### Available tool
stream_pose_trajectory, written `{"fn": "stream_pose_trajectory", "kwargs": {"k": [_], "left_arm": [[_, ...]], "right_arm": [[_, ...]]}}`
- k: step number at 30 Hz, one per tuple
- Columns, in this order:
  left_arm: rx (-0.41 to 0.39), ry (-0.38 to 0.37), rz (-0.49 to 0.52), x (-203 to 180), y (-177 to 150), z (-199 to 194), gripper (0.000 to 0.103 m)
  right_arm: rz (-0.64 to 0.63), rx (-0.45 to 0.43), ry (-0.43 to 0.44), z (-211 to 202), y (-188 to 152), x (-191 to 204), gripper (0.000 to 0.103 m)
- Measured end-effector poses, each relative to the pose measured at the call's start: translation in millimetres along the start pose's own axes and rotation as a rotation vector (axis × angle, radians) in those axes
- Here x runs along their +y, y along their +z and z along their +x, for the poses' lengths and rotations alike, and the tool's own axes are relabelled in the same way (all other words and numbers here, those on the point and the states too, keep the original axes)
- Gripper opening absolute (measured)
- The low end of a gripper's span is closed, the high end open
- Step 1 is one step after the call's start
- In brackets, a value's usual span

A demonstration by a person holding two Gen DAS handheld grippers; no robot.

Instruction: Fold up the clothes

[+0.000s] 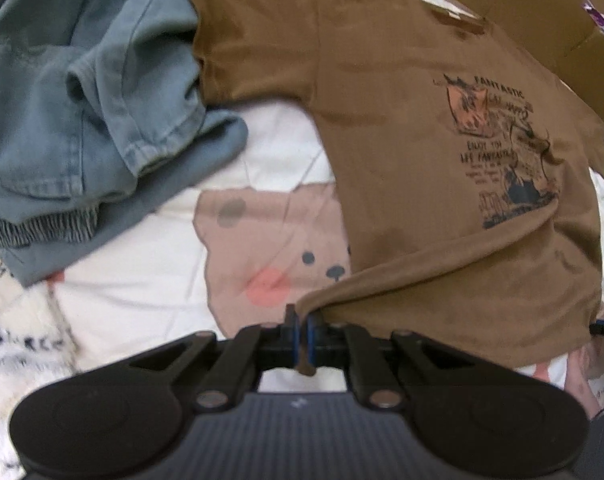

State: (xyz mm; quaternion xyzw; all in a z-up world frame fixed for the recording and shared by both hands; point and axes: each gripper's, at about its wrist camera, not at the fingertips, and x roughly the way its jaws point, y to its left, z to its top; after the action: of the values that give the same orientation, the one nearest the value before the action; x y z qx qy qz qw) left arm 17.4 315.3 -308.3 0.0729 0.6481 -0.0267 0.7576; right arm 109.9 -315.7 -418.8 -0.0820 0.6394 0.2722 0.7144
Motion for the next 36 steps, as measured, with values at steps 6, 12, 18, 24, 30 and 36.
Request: {"fn": "stream_pose_trajectory", "kwargs": {"k": [6, 12, 18, 24, 30, 36], "left_arm": [[-0.021, 0.023, 0.000, 0.0, 2.9, 4.9, 0.004], [-0.012, 0.026, -0.003, -2.0, 2.0, 6.7, 0.004], [-0.019, 0.022, -0.013, -9.9, 4.1, -4.0, 0.004], [-0.046, -0.037, -0.018, -32.2, 10.9, -30.5, 0.004], [-0.058, -0.112, -0.028, -54.6, 7.8, -53.9, 0.004], [-0.072, -0.173, -0.044, -65.6, -5.2, -75.3, 0.003]], "right_arm": [[-0.014, -0.016, -0.003, 4.5, -2.3, 4.2, 0.038], [-0.033, 0.010, -0.044, 4.9, 3.6, 6.8, 0.015], [0.063, 0.061, -0.016, 0.9, 13.2, -1.6, 0.004], [0.094, 0.017, -0.019, -44.1, 38.3, -2.0, 0.003], [0.095, -0.053, -0.038, -102.7, 53.8, -0.5, 0.003], [0.062, -0.074, -0.069, -152.1, 56.2, 5.3, 0.003]]}}
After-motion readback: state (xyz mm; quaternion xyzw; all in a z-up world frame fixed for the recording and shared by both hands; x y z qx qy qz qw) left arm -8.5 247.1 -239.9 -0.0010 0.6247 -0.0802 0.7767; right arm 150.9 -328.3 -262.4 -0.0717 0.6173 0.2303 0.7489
